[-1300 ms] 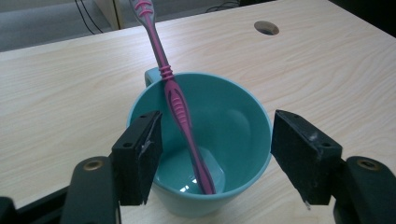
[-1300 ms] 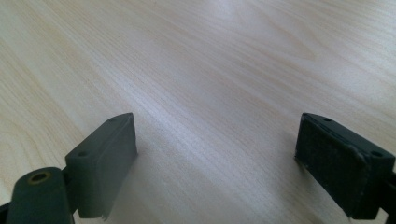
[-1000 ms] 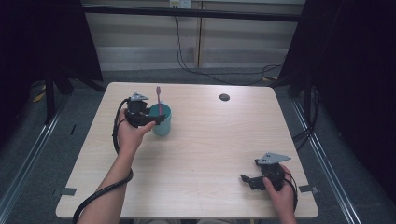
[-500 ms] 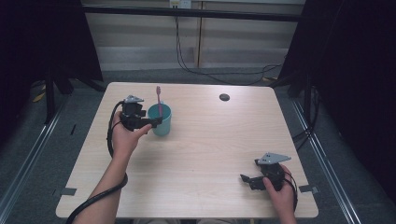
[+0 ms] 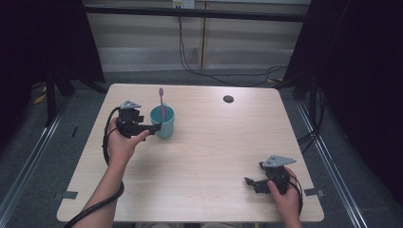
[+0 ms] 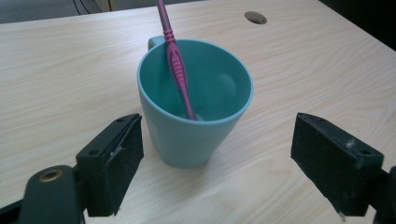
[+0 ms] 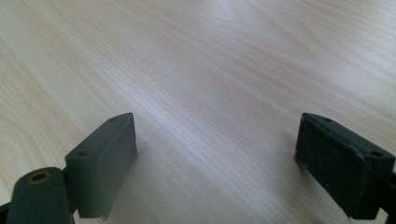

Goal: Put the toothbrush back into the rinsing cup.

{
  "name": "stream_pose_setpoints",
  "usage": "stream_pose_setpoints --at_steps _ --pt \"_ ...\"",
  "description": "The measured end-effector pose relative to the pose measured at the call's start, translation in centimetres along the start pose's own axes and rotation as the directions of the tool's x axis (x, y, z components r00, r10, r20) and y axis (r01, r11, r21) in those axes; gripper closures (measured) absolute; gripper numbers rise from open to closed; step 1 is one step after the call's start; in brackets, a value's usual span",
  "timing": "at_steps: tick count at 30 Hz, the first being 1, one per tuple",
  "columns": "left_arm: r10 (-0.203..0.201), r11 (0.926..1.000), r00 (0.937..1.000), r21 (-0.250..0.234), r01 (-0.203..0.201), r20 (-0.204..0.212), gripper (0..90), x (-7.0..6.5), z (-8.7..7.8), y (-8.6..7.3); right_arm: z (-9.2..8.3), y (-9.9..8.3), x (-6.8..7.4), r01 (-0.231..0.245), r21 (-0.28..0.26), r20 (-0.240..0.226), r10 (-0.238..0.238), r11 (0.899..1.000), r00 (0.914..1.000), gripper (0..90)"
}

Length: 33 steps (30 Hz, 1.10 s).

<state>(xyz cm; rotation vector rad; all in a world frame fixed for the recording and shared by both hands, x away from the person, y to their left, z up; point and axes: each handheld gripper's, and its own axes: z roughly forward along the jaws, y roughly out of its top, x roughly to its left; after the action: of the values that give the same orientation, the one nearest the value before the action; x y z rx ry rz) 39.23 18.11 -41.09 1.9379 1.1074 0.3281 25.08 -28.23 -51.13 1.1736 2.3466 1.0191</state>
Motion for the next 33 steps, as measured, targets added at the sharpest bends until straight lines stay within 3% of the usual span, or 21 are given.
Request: stream_pose_setpoints --at_steps 16,33 --pt "0.005 0.9997 0.9997 0.023 -0.006 0.022 16.7 -0.3 -0.1 -1.3 0.0 0.0 0.0 -0.002 0.001 0.000 0.002 1.000 1.0000 12.2" --pt "0.012 0.9998 0.9990 0.014 -0.013 0.044 16.7 -0.7 -0.4 -3.0 0.0 0.0 0.0 -0.002 0.001 0.000 0.002 1.000 1.0000 12.2"
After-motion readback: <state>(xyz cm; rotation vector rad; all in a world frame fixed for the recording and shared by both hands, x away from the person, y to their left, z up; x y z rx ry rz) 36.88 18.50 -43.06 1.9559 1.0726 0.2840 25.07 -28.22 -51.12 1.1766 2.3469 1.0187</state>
